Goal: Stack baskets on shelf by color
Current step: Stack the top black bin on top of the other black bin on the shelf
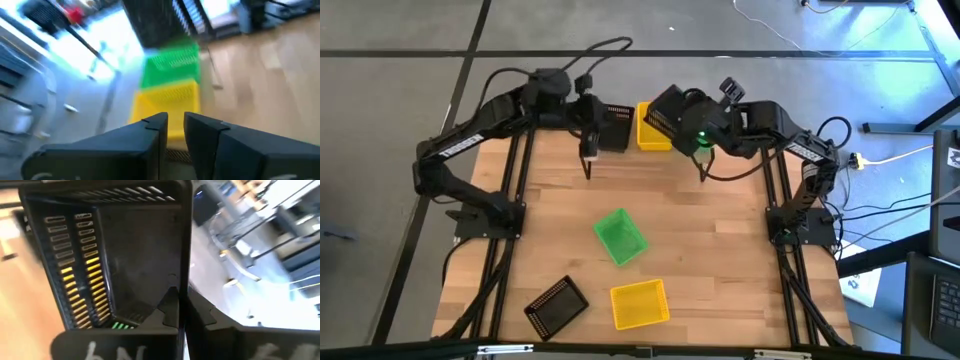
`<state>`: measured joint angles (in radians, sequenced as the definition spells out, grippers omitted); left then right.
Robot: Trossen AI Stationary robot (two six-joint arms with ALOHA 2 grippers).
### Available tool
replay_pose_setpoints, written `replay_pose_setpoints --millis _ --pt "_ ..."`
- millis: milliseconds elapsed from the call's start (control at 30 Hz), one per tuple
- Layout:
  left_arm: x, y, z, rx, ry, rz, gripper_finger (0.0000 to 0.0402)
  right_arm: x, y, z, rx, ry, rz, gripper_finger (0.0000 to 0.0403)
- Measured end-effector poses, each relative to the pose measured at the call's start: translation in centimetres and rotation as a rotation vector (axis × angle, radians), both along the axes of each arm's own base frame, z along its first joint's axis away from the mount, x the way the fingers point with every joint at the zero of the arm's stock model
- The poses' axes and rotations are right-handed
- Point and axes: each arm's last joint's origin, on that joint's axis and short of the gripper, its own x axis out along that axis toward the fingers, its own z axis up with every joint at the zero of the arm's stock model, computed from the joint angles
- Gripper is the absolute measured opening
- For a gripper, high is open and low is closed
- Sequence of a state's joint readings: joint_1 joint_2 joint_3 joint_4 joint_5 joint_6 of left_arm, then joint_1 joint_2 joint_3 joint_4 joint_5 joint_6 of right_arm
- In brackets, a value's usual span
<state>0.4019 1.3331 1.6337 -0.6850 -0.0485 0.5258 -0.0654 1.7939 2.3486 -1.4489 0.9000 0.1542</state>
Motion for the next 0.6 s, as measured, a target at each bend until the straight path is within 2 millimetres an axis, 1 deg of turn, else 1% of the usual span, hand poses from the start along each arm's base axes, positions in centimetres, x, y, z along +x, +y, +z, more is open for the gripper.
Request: replay_pose_setpoints --millis 133,233,433,600 --pt "0.8 -0.9 1.0 0.117 -0.072 0.086 0.0056 0.7 -0.2 -0.1 -0.075 -0.008 -0.054 0.0" --pt "1.5 -1.4 1.7 0.177 -0.133 0.122 0.0056 1.1 -0.3 -0.3 -0.097 -0.017 -0.074 0.0" --pt "2.3 -2.2 3.0 0.232 -0.273 0.135 0.0056 1.5 -0.4 -0.3 -0.124 -0.03 -0.1 0.0" --pt "2.8 -2.3 3.3 0.236 -0.333 0.099 0.0056 1.7 -0.4 -0.2 -0.132 -0.055 -0.105 0.0"
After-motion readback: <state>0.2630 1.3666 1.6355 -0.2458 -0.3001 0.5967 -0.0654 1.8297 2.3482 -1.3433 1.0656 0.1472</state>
